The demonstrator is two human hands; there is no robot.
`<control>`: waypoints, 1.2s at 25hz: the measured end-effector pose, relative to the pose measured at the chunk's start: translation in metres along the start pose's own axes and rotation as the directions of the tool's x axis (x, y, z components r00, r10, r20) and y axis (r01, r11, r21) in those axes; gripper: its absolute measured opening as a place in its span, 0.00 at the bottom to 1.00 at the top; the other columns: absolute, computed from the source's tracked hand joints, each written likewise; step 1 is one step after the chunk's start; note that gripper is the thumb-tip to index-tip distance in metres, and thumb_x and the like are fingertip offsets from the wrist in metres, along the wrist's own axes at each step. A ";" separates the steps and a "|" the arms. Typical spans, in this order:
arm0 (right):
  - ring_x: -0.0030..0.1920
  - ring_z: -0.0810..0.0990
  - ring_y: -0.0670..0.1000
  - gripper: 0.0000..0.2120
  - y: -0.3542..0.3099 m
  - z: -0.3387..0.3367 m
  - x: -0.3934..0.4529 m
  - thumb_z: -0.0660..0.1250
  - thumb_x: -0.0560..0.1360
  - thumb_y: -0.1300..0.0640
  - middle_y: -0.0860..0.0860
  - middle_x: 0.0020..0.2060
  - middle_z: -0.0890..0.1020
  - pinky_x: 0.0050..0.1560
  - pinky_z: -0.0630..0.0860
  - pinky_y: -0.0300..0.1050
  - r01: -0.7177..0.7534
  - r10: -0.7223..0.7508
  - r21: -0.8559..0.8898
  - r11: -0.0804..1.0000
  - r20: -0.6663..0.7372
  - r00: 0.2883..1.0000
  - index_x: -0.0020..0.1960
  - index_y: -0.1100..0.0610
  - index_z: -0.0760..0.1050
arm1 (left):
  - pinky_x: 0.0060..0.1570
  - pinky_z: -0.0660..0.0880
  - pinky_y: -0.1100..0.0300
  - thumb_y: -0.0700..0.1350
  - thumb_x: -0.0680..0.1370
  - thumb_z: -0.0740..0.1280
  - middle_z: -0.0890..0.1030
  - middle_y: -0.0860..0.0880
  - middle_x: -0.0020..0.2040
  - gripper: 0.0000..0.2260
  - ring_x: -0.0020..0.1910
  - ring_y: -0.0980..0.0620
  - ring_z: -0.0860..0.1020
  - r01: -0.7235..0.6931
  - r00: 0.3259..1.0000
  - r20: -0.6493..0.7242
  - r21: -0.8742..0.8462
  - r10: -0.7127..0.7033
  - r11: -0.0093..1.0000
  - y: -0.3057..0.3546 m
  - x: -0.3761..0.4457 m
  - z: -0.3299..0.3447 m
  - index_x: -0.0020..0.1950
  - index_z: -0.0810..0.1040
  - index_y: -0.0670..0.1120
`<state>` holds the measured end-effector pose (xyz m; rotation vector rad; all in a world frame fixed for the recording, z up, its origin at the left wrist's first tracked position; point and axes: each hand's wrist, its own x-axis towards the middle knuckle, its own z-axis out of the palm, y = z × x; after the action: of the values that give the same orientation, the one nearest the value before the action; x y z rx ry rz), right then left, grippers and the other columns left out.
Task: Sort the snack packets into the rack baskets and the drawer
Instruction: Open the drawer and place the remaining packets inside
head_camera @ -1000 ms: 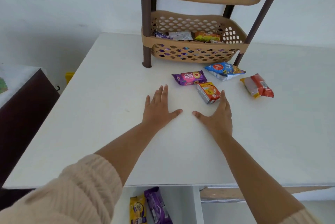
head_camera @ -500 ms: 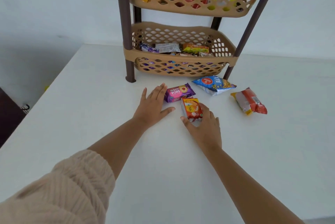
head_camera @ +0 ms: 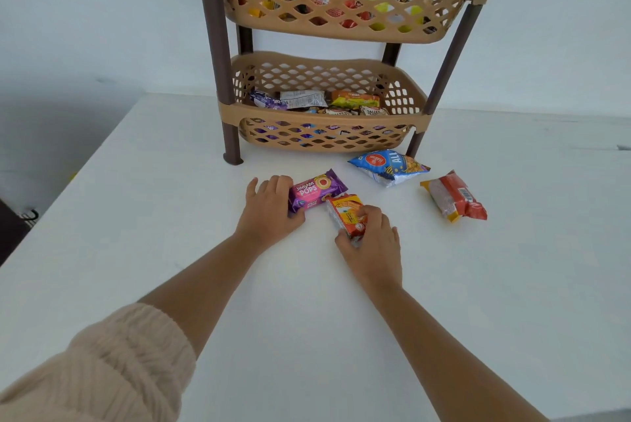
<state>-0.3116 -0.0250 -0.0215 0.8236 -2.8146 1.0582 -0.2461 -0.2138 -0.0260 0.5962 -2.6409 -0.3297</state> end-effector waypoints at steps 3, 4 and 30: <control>0.58 0.72 0.54 0.28 -0.002 -0.001 -0.001 0.67 0.69 0.48 0.52 0.60 0.74 0.64 0.68 0.58 0.010 -0.009 0.033 0.999 -0.026 1.000 0.66 0.52 0.63 | 0.62 0.64 0.47 0.50 0.72 0.65 0.73 0.43 0.55 0.26 0.53 0.45 0.74 -0.032 0.999 -0.023 0.087 0.035 0.996 0.003 -0.021 -0.009 0.69 0.65 0.49; 0.57 0.73 0.54 0.28 -0.003 -0.003 -0.002 0.67 0.68 0.48 0.52 0.59 0.75 0.63 0.69 0.57 0.011 -0.010 0.050 0.999 -0.027 1.000 0.65 0.52 0.63 | 0.59 0.66 0.47 0.49 0.72 0.65 0.73 0.43 0.51 0.26 0.50 0.44 0.74 -0.045 0.998 -0.037 0.108 0.049 0.993 0.005 -0.033 -0.014 0.70 0.65 0.50; 0.45 0.77 0.48 0.25 -0.046 -0.039 -0.216 0.72 0.68 0.50 0.52 0.52 0.76 0.38 0.72 0.39 -0.216 0.278 0.554 0.804 -0.030 0.960 0.60 0.52 0.65 | 0.43 0.70 0.71 0.48 0.71 0.67 0.74 0.53 0.52 0.27 0.49 0.58 0.72 0.278 0.958 0.135 -0.231 -0.252 0.932 -0.021 -0.406 -0.152 0.69 0.67 0.48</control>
<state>-0.1094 0.0718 -0.0073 0.3851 -2.5893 1.9412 0.1631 -0.0687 -0.0357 0.8725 -2.5586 -0.7791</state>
